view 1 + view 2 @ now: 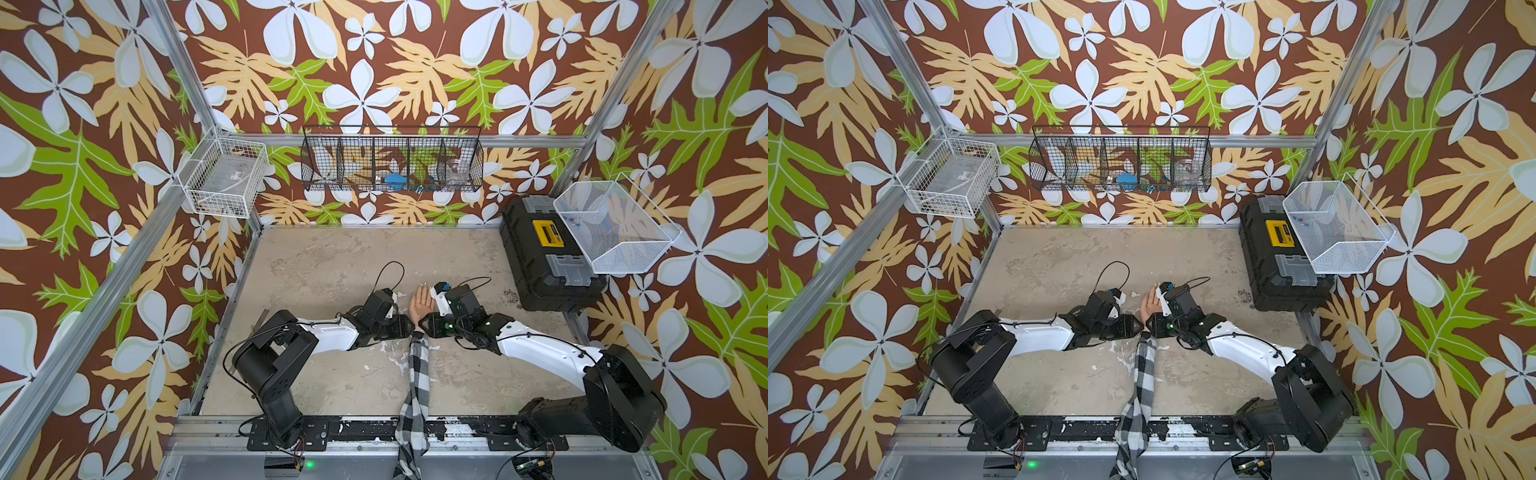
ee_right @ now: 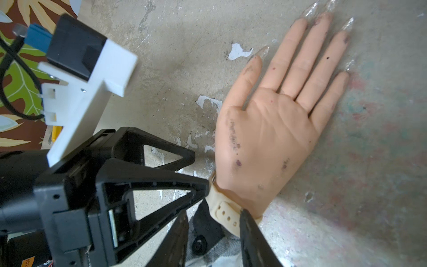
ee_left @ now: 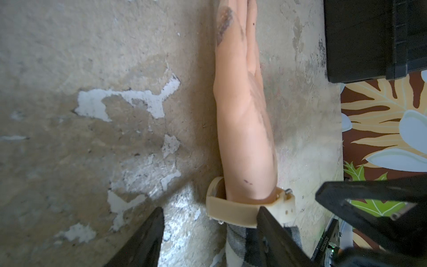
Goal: Take off the watch
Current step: Untie the watch from the hand.
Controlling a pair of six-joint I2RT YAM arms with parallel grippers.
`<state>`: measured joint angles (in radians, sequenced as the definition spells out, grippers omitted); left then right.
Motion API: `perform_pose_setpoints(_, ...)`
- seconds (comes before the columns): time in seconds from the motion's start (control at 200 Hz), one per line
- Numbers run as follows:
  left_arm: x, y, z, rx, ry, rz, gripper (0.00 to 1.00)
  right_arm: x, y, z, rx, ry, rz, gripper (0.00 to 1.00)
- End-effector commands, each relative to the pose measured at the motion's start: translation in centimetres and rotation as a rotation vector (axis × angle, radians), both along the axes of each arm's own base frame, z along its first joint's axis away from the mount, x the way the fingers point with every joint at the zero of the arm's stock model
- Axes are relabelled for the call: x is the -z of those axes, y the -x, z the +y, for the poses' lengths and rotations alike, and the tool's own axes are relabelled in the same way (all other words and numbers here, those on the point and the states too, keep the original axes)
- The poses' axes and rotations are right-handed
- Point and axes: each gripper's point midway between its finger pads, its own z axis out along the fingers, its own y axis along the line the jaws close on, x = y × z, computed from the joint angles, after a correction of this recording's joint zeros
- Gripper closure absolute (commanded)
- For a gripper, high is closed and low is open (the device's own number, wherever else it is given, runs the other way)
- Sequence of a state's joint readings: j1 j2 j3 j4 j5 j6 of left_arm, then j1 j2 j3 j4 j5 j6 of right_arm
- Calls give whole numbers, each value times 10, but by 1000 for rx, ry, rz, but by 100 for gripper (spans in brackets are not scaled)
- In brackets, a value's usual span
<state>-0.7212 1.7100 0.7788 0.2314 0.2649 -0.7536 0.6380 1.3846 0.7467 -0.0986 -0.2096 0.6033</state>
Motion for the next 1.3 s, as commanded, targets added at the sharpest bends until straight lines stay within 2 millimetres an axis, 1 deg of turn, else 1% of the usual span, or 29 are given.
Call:
perform_pose_setpoints(0.0,5,3,1,6,-10,14,35,8,0,-13,91,69,37,63)
perform_pose_setpoints(0.19,5,4,1,9,-9,15,35,15,0,-18,127,101,52,68)
perform_pose_setpoints(0.25,5,4,1,9,-9,15,35,16,0,-17,125,100,57,69)
perform_pose_setpoints(0.535,5,4,1,9,-8,14,35,17,2,-7,101,89,58,67)
perform_pose_setpoints(0.811,6,4,0,10,-9,14,35,23,3,-5,95,90,66,66)
perform_pose_setpoints(0.946,5,3,0,8,-9,12,35,24,2,-3,88,90,68,68)
perform_pose_setpoints(1.296,5,3,0,10,-9,14,35,27,6,1,69,78,76,70)
